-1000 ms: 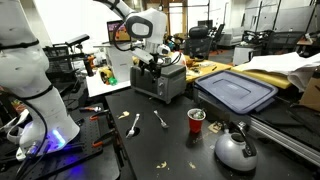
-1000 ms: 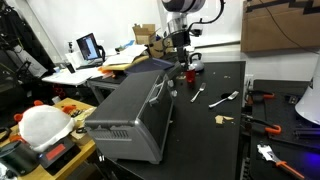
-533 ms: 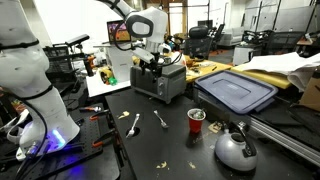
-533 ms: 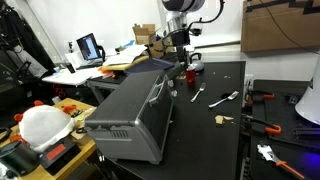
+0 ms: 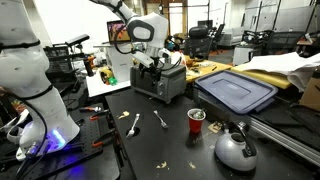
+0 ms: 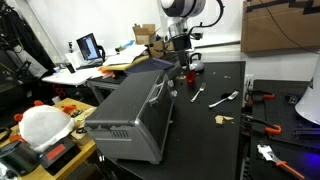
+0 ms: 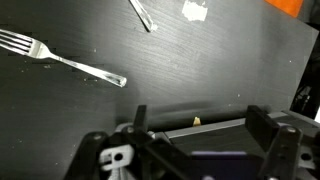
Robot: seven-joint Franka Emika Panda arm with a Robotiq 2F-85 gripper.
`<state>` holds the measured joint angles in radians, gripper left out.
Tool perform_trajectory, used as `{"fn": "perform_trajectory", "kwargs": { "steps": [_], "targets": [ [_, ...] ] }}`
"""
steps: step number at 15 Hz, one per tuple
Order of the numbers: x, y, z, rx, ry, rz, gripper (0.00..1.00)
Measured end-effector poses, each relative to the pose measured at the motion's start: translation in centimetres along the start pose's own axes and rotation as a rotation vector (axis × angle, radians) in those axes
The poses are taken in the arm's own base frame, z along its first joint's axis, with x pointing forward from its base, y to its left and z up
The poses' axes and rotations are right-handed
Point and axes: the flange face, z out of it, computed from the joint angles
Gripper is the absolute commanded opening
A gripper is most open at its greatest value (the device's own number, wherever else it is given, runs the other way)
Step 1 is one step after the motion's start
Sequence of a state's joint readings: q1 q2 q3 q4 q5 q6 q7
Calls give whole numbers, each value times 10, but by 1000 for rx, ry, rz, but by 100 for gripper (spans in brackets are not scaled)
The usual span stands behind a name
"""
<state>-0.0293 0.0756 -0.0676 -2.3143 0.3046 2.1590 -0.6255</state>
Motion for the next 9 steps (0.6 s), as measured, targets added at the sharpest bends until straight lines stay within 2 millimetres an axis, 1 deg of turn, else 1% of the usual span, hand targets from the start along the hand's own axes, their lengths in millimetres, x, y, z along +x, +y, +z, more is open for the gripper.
{"fn": "perform_trajectory", "kwargs": {
  "steps": [4,9],
  "targets": [
    [2,-1,12,21,-14,10,100],
    [6,-7,24,37,-27,5,100]
  ]
}}
